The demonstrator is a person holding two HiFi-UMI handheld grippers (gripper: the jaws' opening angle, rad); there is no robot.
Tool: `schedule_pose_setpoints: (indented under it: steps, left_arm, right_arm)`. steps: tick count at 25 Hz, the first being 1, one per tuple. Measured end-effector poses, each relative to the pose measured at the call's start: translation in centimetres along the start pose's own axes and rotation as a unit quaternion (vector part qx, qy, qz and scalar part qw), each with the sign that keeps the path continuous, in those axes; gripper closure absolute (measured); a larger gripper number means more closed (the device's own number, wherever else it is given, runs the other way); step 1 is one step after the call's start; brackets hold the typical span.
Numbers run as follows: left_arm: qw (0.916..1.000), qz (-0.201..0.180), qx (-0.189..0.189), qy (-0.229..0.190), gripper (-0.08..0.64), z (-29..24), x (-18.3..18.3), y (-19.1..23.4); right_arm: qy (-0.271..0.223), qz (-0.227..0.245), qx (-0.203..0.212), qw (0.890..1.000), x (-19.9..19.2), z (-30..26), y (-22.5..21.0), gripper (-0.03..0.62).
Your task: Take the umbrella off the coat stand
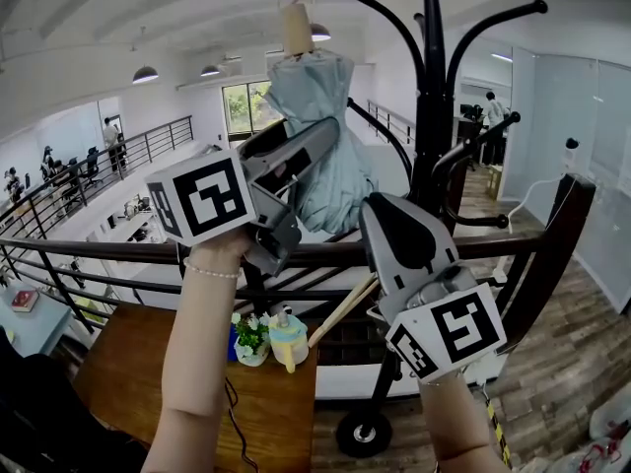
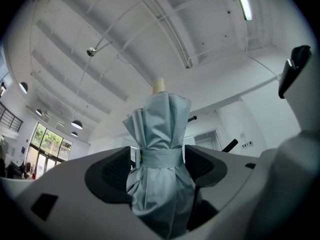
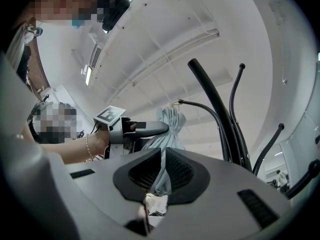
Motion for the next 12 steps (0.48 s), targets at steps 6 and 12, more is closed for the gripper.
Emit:
schedule_pose_setpoints:
  steps: [6,12]
  left_arm:
    - [0.9996,-0.014,-0.010,0.022,0.241,-1.4,0.0,0.0]
    - [0.9985,-0.034,-0.024,0.036,0.242,-1.6,0.2,-0.1]
  right_arm:
    - [-0.004,0.003,-0.004,1.000,0.2,-0.2,-0.5,0.563]
    - [-0.004,-0.003,-0.010,1.000,-0.2,0.0,-0.8,0.563]
Point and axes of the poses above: the fingertips, and each gripper's own axes: z backward along the fingers, y to its left, x out of its top, the point moved 7 cm from there along z, backward along the fingers, and after that the axes turned 1 degree about -y, right-handed, at the moved point
